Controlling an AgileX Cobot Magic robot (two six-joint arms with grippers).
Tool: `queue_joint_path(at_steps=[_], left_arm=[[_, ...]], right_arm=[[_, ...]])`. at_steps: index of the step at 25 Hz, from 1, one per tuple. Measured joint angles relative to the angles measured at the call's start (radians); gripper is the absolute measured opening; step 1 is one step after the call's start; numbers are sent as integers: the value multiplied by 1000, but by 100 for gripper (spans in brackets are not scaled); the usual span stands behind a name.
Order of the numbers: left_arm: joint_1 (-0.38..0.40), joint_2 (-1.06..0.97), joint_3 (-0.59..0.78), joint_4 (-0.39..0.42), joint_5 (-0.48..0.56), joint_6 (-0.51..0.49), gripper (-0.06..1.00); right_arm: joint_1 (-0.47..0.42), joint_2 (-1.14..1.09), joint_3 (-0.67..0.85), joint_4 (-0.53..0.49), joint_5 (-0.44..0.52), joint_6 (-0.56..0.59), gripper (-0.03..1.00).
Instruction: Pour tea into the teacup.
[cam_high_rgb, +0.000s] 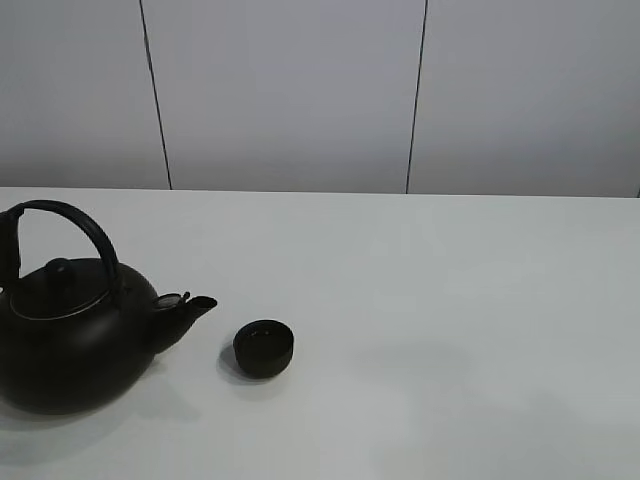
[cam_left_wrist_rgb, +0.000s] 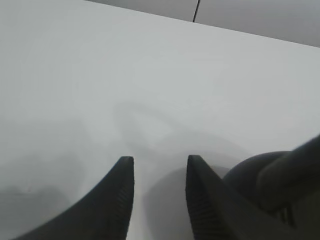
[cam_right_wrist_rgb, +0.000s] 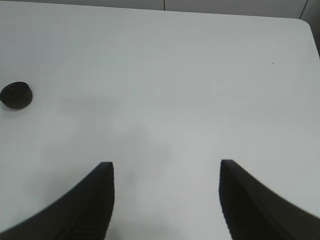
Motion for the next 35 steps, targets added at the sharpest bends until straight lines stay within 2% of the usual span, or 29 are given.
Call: queue_joint_path(at_steps=[3,6,11,14,18,22,25,29,32,35], left_arm=[[59,0,-75,93,125,-66,26],[67,0,-151,152,237,-113,26],[67,-43,-291,173,413,-136,26],[67,-82,-419,186,553,-135,26],[83,-129,-574,189,790,-121,26],[164,-169,-682,189,974,-61,26],[272,-203,-735,188,1052,12,26],[412,-248,-788,115,1135,125,26],[445,-321,-838,38,1247,219,26],[416,-455,-901,-28,1387,294,26]], right_arm=[[0,0,0,0,0,0,42],[0,0,0,0,0,0,42],[0,0,0,0,0,0,42],[0,0,0,0,0,0,42],[0,0,0,0,0,0,42],[0,0,0,0,0,0,42],[0,0,0,0,0,0,42],[0,0,0,0,0,0,42],[0,0,0,0,0,0,42],[0,0,0,0,0,0,42]])
